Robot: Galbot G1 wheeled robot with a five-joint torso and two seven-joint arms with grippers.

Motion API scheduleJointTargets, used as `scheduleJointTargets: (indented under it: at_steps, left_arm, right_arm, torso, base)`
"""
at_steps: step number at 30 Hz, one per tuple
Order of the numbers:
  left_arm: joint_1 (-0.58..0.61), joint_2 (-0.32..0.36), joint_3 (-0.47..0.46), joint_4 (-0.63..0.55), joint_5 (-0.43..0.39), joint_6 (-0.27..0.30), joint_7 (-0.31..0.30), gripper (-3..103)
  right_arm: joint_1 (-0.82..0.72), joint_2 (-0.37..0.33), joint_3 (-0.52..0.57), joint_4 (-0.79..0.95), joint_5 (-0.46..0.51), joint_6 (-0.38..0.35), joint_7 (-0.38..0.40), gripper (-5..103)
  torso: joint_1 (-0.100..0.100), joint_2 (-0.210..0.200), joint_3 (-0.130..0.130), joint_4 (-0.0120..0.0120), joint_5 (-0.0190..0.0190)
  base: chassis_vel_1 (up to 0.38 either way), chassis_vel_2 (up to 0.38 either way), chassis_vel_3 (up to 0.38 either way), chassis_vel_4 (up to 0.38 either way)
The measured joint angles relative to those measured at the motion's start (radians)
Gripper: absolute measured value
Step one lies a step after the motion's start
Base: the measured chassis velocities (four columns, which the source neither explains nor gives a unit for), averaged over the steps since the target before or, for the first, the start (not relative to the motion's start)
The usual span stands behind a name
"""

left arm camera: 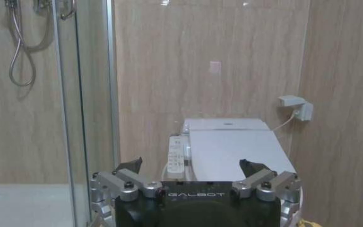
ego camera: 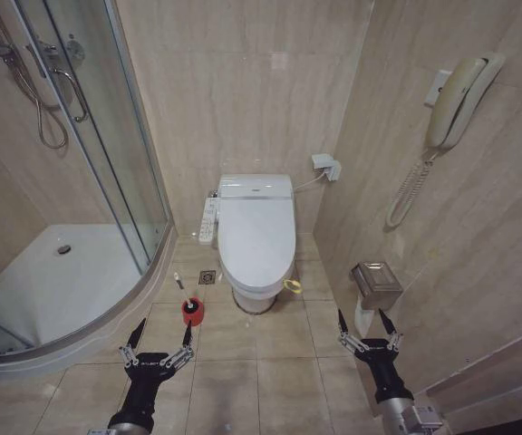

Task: Open the toilet lid, clean the toilet bowl with a toilet brush, close the toilet lid, and flush.

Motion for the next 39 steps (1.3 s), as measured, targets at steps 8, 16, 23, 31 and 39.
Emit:
scheduleJointTargets:
  at_steps: [8, 16, 23, 31, 39]
  left_arm:
    - [0.0, 0.0, 0.0, 0.0, 0.0, 0.0, 0.0, 100]
    - [0.0, 0.0, 0.0, 0.0, 0.0, 0.0, 0.0, 100]
    - [0.0, 0.0, 0.0, 0.0, 0.0, 0.0, 0.0, 100]
    - [0.0, 0.0, 0.0, 0.0, 0.0, 0.0, 0.0, 100]
    - [0.0, 0.0, 0.0, 0.0, 0.0, 0.0, 0.0, 100]
  right_arm:
    - [-0.004, 0.002, -0.003, 0.0, 0.003, 0.016, 0.006, 100]
    - [-0.003, -0.003, -0.003, -0.001, 0.011, 0.022, 0.008, 100]
    - [0.014, -0.007, -0.01, -0.018, 0.008, 0.051, 0.004, 100]
    - [-0.019, -0.027, -0.021, -0.083, 0.002, 0.088, -0.028, 100]
    - [-0.011, -0.03, -0.042, -0.176, -0.034, 0.112, -0.047, 100]
  torso:
    - [0.0, 0.0, 0.0, 0.0, 0.0]
    - [0.0, 0.0, 0.0, 0.0001, 0.0001]
    - [0.001, 0.0, 0.0, 0.0003, 0.0]
    - [0.0, 0.0, 0.0, -0.0001, 0.0]
    - [0.0, 0.0, 0.0, 0.0, 0.0]
  base:
    - [-0.146, 0.144, 0.155, -0.14]
    - [-0.238, 0.248, 0.234, -0.239]
    - [-0.2, 0.204, 0.186, -0.195]
    - [-0.006, 0.012, -0.013, 0.006]
    - [0.024, -0.012, -0.024, 0.02]
